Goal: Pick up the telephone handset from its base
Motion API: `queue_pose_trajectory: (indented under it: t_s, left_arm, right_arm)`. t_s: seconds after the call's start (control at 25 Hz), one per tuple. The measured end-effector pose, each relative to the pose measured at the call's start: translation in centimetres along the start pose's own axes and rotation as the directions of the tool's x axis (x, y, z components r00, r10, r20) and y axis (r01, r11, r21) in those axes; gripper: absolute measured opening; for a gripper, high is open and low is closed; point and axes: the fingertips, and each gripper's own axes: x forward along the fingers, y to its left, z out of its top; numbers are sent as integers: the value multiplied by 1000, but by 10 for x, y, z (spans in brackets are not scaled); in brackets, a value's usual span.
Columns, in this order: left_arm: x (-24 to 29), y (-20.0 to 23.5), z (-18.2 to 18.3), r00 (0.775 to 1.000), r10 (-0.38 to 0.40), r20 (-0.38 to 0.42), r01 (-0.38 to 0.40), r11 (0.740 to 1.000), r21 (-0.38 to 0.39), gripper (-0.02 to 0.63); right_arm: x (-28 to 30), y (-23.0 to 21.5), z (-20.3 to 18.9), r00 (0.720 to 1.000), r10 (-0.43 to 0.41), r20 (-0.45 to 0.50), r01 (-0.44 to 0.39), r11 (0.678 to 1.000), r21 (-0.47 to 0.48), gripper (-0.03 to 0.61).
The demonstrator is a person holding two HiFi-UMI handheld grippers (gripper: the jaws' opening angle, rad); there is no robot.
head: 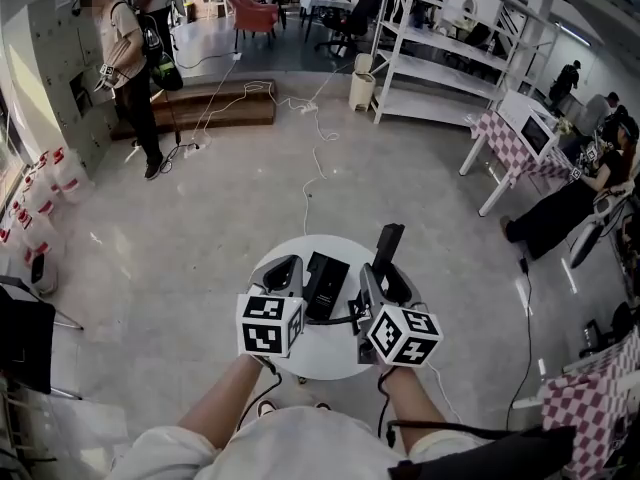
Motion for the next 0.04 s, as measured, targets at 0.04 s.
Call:
queue_pose_trajectory:
  t_s: [0.04]
  left_arm:
    - [0,0,1,1000,1,0,-1,1000,0,8]
  right_arm:
    - [0,0,1,1000,0,0,0,1000,-1,218]
